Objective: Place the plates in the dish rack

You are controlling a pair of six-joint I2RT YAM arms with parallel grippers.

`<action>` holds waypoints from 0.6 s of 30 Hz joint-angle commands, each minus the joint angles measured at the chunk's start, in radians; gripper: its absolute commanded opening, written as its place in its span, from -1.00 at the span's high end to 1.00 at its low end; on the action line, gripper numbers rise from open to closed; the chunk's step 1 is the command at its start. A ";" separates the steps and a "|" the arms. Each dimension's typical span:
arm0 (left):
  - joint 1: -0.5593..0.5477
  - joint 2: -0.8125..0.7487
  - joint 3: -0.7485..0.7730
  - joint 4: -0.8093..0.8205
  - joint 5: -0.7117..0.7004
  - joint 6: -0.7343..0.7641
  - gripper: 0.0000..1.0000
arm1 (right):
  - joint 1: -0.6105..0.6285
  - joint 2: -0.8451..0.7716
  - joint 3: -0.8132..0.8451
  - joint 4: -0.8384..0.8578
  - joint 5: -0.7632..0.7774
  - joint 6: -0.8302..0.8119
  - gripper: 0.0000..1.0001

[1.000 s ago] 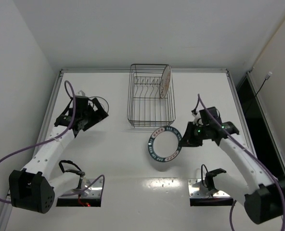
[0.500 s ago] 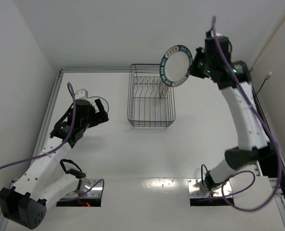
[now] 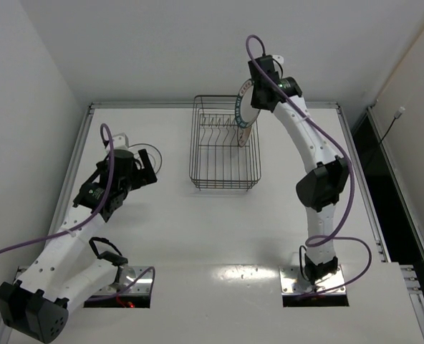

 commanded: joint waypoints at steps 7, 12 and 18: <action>-0.038 0.001 0.002 0.014 -0.070 0.083 -1.00 | 0.122 0.076 0.105 0.097 0.308 -0.047 1.00; -0.048 0.001 -0.007 0.014 -0.089 0.093 -1.00 | 0.164 0.109 0.095 0.075 0.391 -0.057 1.00; -0.048 -0.008 -0.016 0.005 -0.089 0.103 -1.00 | 0.195 0.119 0.086 0.075 0.481 -0.098 1.00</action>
